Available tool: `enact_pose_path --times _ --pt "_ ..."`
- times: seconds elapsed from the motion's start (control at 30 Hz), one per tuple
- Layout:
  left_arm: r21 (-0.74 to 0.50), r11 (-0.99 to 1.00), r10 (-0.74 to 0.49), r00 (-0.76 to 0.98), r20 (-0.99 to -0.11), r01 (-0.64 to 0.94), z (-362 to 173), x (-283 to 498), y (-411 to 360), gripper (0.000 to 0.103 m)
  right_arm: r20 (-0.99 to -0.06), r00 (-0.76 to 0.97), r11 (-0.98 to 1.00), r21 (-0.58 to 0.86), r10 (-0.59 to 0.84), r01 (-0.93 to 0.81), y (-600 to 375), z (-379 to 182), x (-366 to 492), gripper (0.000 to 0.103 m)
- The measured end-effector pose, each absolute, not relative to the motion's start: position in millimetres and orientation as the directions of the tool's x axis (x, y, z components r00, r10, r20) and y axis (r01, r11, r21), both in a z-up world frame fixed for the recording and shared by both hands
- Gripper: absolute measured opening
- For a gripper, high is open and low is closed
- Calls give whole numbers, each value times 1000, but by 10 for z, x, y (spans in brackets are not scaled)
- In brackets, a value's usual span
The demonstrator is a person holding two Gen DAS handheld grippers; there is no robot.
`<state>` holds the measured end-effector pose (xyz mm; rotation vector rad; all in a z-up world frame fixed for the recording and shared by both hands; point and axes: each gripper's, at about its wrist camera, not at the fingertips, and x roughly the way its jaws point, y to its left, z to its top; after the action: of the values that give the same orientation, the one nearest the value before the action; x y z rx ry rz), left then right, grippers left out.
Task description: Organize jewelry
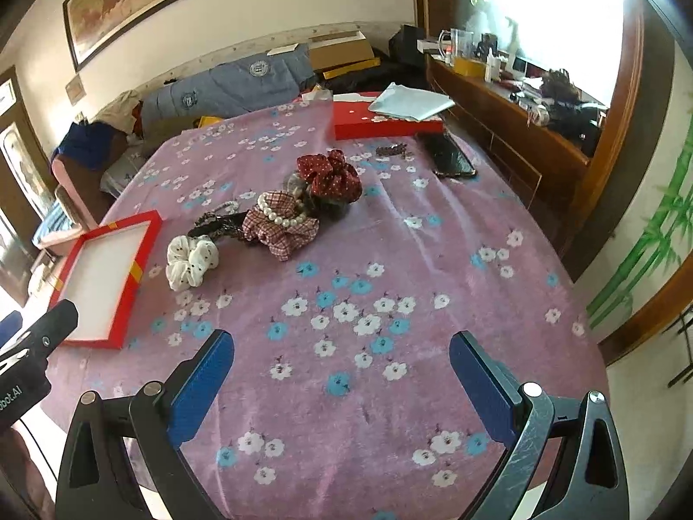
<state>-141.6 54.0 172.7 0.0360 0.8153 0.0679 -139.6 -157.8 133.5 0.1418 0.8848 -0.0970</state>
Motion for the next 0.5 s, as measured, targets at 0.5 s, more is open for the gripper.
enact_pose_path --times 0.5 --pt "36 999 49 664 -747 -33 1642 -1249 390 103 -774 629 990 18 -76 142 -1673 1343 -1288 101"
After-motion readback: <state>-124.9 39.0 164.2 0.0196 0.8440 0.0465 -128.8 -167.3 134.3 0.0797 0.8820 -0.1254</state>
